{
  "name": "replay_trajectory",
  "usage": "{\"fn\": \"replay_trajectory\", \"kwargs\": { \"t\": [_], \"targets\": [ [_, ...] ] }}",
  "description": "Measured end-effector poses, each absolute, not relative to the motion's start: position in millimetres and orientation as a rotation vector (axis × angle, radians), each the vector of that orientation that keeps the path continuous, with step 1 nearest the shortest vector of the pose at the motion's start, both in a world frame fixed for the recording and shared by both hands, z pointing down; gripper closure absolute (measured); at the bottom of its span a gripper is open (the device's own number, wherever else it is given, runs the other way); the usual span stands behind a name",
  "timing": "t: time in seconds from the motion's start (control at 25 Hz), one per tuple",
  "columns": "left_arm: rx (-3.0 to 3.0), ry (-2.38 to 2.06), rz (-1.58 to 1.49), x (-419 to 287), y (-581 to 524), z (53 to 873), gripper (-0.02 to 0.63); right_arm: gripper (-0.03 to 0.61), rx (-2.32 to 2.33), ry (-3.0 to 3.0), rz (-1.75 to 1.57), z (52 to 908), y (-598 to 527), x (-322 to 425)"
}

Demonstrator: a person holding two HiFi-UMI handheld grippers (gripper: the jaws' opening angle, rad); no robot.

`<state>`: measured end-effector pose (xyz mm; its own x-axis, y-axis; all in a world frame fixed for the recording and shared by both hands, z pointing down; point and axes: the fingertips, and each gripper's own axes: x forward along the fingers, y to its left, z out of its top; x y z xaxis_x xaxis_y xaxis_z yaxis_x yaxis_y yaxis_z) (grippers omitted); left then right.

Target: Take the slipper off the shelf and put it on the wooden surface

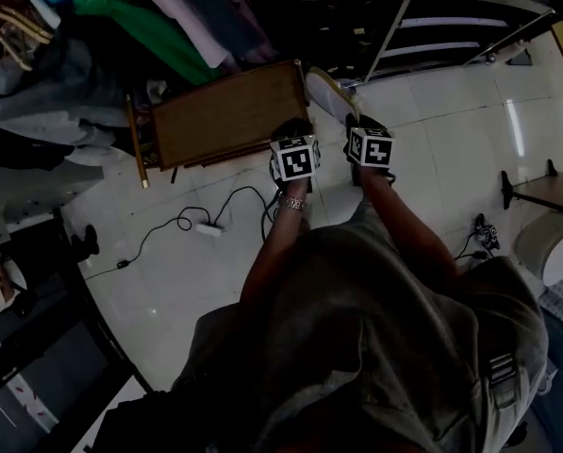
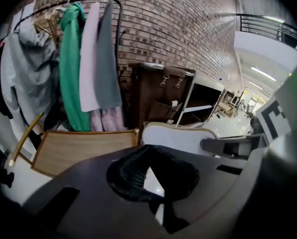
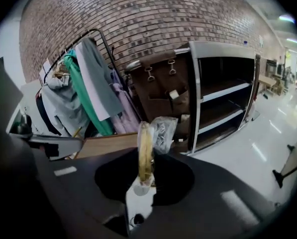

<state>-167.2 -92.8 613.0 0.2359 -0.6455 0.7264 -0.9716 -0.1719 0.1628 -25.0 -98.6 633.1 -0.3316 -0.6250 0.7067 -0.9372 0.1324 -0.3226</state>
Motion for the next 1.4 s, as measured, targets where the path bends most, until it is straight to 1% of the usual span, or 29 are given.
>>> {"fn": "replay_trajectory", "kwargs": {
  "t": [0.16, 0.32, 0.48, 0.72, 0.84, 0.88, 0.96, 1.0, 1.04, 1.16, 1.2, 1.24, 1.28, 1.36, 1.4],
  "targets": [
    [1.808, -1.561, 0.694, -292, -41, 603, 0.611, 0.52, 1.484, -1.999, 1.068, 632, -62, -129],
    [1.75, -1.61, 0.587, -359, -13, 591, 0.611, 0.518, 1.477, -1.954, 1.136, 650, -58, -193],
    [1.702, -1.596, 0.577, -384, 16, 604, 0.611, 0.518, 1.631, -1.926, 1.261, 679, -80, -214],
    [1.679, -1.549, 0.625, -394, 41, 625, 0.611, 0.517, 1.951, -1.827, 1.475, 733, -131, -209],
    [1.67, -1.52, 0.633, -391, 47, 636, 0.611, 0.507, 1.893, -1.763, 1.575, 764, -134, -219],
    [1.679, -1.51, 0.643, -388, 49, 638, 0.611, 0.477, 1.789, -1.759, 1.609, 774, -129, -230],
    [1.699, -1.495, 0.655, -385, 47, 641, 0.611, 0.322, 1.537, -1.735, 1.652, 791, -110, -254],
    [1.709, -1.487, 0.656, -382, 45, 641, 0.611, 0.28, 1.44, -1.714, 1.653, 794, -97, -261],
    [1.718, -1.479, 0.655, -380, 42, 640, 0.611, 0.27, 1.38, -1.692, 1.641, 794, -82, -262],
    [1.763, -1.467, 0.632, -369, 26, 625, 0.611, 0.272, 1.337, -1.64, 1.583, 774, -36, -246],
    [1.782, -1.464, 0.622, -365, 18, 618, 0.611, 0.281, 1.34, -1.651, 1.564, 762, -26, -240],
    [1.803, -1.459, 0.613, -361, 10, 612, 0.611, 0.309, 1.34, -1.691, 1.538, 746, -20, -237],
    [1.824, -1.448, 0.602, -356, 2, 604, 0.611, 0.355, 1.332, -1.756, 1.496, 727, -19, -236],
    [1.863, -1.416, 0.574, -344, -13, 590, 0.611, 0.476, 1.296, -1.925, 1.333, 679, -26, -242],
    [1.88, -1.397, 0.558, -338, -20, 582, 0.611, 0.497, 1.273, -2.003, 1.224, 655, -31, -247]
  ]
}}
